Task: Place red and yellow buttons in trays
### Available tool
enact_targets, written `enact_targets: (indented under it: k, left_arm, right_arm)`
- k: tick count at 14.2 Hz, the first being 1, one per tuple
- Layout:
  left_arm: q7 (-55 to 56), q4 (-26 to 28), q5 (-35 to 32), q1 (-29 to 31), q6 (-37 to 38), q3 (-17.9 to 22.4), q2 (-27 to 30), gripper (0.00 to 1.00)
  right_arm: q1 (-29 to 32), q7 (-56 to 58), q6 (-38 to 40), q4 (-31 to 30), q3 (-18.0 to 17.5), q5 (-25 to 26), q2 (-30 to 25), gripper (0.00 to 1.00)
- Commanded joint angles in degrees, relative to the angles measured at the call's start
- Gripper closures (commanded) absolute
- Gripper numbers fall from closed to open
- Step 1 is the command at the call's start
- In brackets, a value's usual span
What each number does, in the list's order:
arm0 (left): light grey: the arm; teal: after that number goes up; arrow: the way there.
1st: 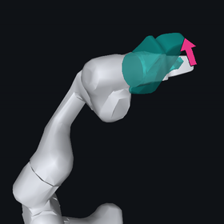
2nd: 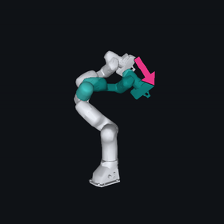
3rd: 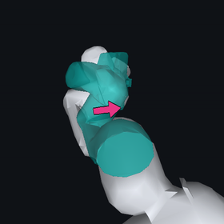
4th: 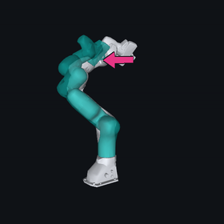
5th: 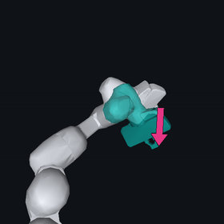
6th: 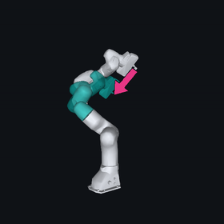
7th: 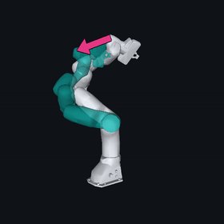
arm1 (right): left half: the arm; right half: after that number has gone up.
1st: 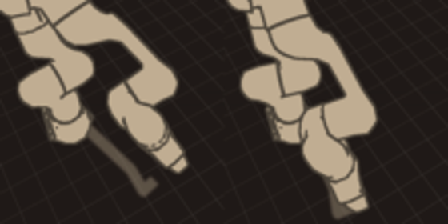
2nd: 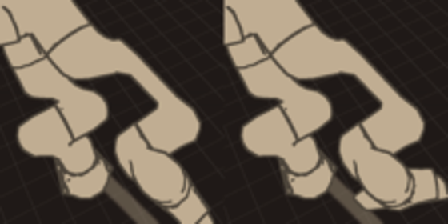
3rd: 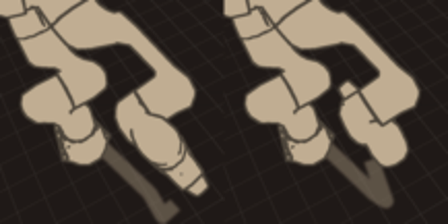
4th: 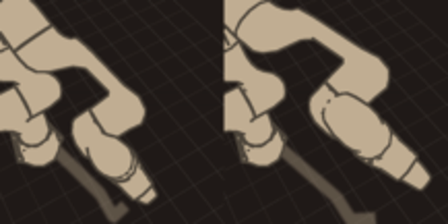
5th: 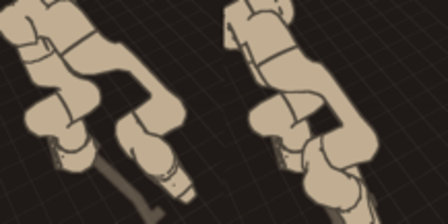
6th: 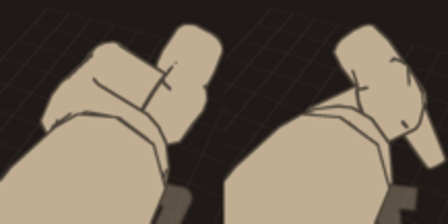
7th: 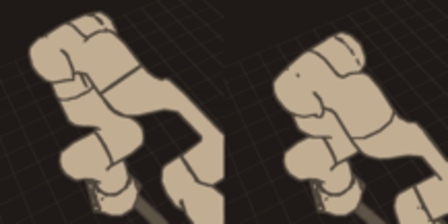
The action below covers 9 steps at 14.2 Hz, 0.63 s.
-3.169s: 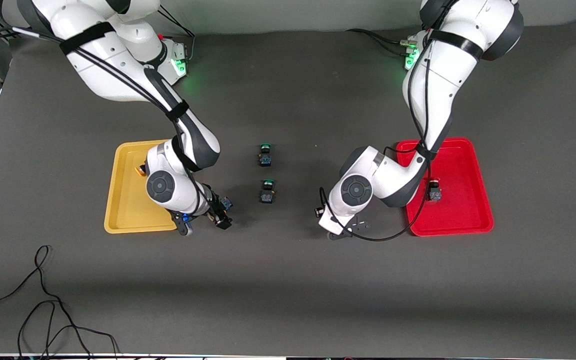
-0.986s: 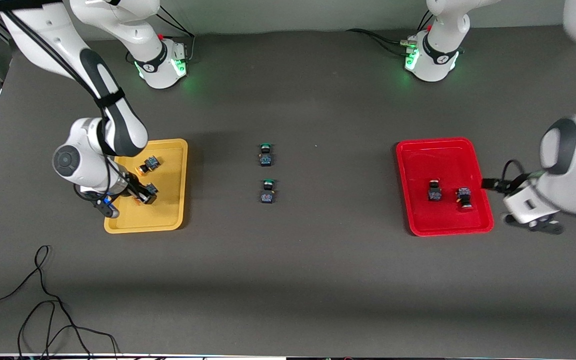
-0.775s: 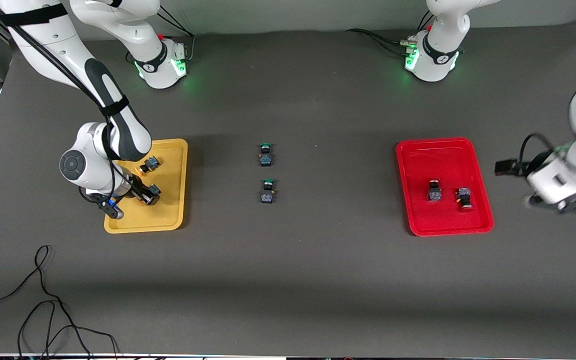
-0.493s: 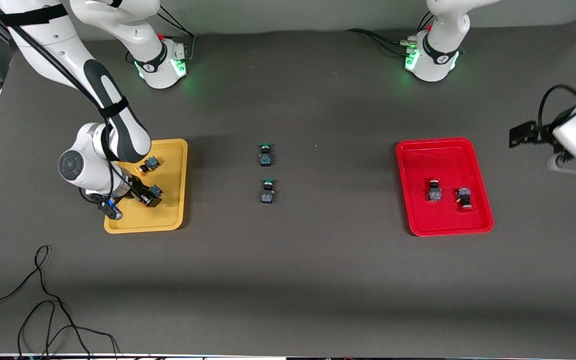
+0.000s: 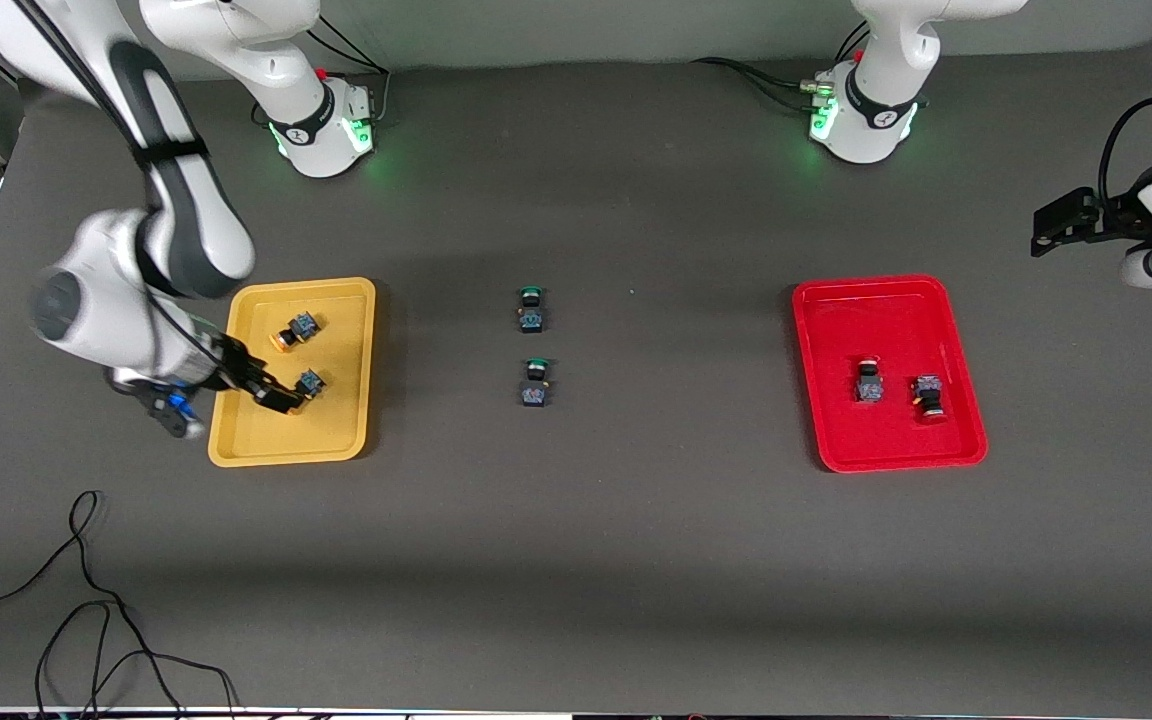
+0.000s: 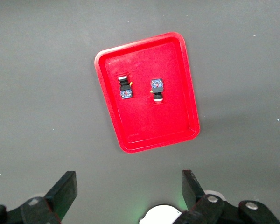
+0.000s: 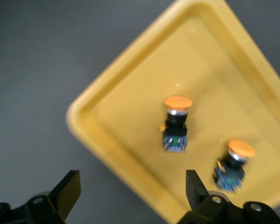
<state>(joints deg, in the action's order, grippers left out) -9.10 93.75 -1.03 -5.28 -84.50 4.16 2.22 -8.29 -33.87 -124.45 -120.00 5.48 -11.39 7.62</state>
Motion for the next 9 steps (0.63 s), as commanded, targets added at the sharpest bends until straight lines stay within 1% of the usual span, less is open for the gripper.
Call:
enact_targets:
  k: [1,2,5,7,9]
  left_arm:
    - [-0.3,-0.41,0.24,-2.1,0.22,2.08,-0.55,0.0]
    - [-0.3,0.03,-0.02,-2.1,-0.4,2.08,-0.81,0.0]
    - [0.14,1.09,-0.37,-2.28,-1.99,1.82,-0.9,0.0]
    - [0.14,0.91,-0.37,-1.23,-1.99,0.07,-0.9,0.0]
    - [-0.04,0.91,-0.37,2.8,-1.72,-4.32,-0.9,0.0]
  right_arm:
    - [-0.24,1.52,6.4,2.12,-0.46,6.87,-7.6,0.0]
    - [-0.24,2.57,8.33,3.35,-1.25,9.69,-9.53,0.0]
    - [0.2,12.04,14.39,6.96,-1.7,10.42,-14.81,0.0]
    - [1.25,18.63,16.86,8.11,-1.78,10.51,-18.33,0.0]
    - [2.31,26.28,19.49,8.81,-1.79,10.51,-21.23,0.0]
